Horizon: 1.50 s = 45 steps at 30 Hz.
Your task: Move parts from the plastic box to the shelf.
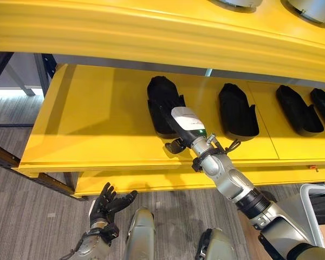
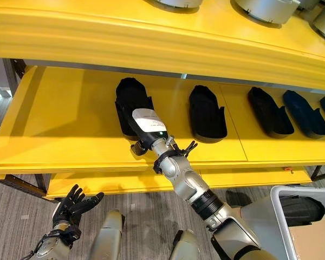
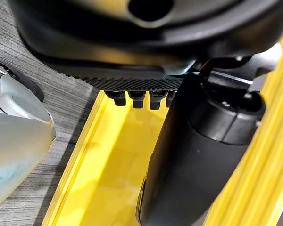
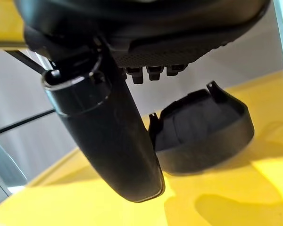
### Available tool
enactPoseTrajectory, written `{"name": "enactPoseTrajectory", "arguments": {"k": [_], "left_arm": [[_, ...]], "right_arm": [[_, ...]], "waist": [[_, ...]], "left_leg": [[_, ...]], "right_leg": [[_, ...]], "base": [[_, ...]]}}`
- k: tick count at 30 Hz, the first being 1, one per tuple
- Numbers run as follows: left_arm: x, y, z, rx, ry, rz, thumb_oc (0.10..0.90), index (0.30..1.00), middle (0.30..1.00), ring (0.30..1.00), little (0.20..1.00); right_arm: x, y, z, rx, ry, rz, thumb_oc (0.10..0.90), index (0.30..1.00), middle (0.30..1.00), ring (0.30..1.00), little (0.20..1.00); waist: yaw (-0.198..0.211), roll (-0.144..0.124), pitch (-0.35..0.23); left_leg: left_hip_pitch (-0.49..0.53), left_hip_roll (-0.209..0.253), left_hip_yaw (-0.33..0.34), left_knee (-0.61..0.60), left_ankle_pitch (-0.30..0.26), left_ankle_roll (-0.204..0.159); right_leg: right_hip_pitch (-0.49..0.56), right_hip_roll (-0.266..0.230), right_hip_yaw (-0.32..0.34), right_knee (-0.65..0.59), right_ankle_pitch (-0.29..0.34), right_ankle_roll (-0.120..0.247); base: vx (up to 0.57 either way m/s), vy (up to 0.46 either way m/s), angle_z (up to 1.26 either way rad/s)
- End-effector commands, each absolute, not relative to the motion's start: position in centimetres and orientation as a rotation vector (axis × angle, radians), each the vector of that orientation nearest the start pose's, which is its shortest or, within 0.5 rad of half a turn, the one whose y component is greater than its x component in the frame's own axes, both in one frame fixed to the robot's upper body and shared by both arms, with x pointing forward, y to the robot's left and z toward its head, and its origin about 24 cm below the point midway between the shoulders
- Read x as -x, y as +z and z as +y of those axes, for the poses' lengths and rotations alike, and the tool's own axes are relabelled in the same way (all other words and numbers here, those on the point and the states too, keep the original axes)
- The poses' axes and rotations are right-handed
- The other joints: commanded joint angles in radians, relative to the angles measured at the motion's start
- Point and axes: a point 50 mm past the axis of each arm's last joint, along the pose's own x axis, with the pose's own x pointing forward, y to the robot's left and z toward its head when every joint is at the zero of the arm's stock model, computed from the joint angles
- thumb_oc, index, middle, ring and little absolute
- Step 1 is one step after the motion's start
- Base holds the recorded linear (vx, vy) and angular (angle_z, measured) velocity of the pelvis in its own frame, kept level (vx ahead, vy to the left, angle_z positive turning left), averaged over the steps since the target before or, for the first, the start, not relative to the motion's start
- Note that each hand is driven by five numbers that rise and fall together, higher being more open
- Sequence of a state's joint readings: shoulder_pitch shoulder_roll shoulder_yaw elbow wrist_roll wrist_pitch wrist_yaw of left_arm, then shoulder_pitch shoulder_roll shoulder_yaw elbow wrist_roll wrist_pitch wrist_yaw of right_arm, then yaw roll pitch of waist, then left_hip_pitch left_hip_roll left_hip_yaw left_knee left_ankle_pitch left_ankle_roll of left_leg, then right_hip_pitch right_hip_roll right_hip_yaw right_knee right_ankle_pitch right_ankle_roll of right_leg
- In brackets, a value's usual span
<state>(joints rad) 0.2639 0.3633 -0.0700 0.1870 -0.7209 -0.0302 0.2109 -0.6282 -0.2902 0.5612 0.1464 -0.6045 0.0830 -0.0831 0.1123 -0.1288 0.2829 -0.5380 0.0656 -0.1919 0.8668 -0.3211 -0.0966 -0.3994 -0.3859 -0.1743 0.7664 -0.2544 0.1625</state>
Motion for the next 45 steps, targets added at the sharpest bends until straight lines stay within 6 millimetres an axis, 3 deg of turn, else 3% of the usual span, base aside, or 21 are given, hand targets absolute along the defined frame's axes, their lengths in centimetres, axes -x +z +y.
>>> {"name": "enactPoseTrajectory", "arguments": {"k": [1,11,27,45], "left_arm": [[-18.3,-1.4,23.9,0.285,0.325,0.27,0.9,1.0,1.0,1.0,1.0],[-18.2,-1.5,23.7,0.294,0.318,0.276,0.9,1.0,1.0,1.0,1.0],[-18.2,-1.6,23.5,0.287,0.292,0.289,0.9,1.0,1.0,1.0,1.0],[-18.5,-1.6,23.5,0.278,0.292,0.29,0.9,1.0,1.0,1.0,1.0]], "right_arm": [[-31.0,20.5,-5.2,0.91,0.228,-0.798,0.9,1.0,1.0,1.0,1.0],[-30.7,20.9,-5.1,0.852,0.243,-0.811,0.9,1.0,1.0,1.0,1.0],[-33.4,16.9,-4.7,0.511,0.292,-0.499,0.9,1.0,1.0,1.0,1.0],[-33.5,16.1,-3.1,0.444,0.347,-0.442,0.9,1.0,1.0,1.0,1.0]], "waist": [[0.007,0.003,-0.046],[0.0,0.002,-0.056],[0.02,-0.002,-0.052],[0.041,-0.005,-0.032]], "left_leg": [[0.007,-0.001,0.004,-0.054,-0.003,0.051],[0.001,-0.001,0.006,-0.05,-0.005,0.052],[-0.001,-0.005,0.013,-0.059,0.007,0.054],[0.0,-0.009,0.008,-0.063,0.014,0.055]], "right_leg": [[0.009,0.016,0.03,0.065,-0.08,-0.056],[-0.002,0.019,0.036,0.066,-0.08,-0.057],[-0.001,0.017,0.033,0.065,-0.074,-0.053],[0.006,0.016,0.028,0.063,-0.07,-0.054]], "base": [[0.0,0.0,0.0],[0.0,0.0,0.0],[0.0,0.0,-0.01],[0.0,0.0,0.0]]}}
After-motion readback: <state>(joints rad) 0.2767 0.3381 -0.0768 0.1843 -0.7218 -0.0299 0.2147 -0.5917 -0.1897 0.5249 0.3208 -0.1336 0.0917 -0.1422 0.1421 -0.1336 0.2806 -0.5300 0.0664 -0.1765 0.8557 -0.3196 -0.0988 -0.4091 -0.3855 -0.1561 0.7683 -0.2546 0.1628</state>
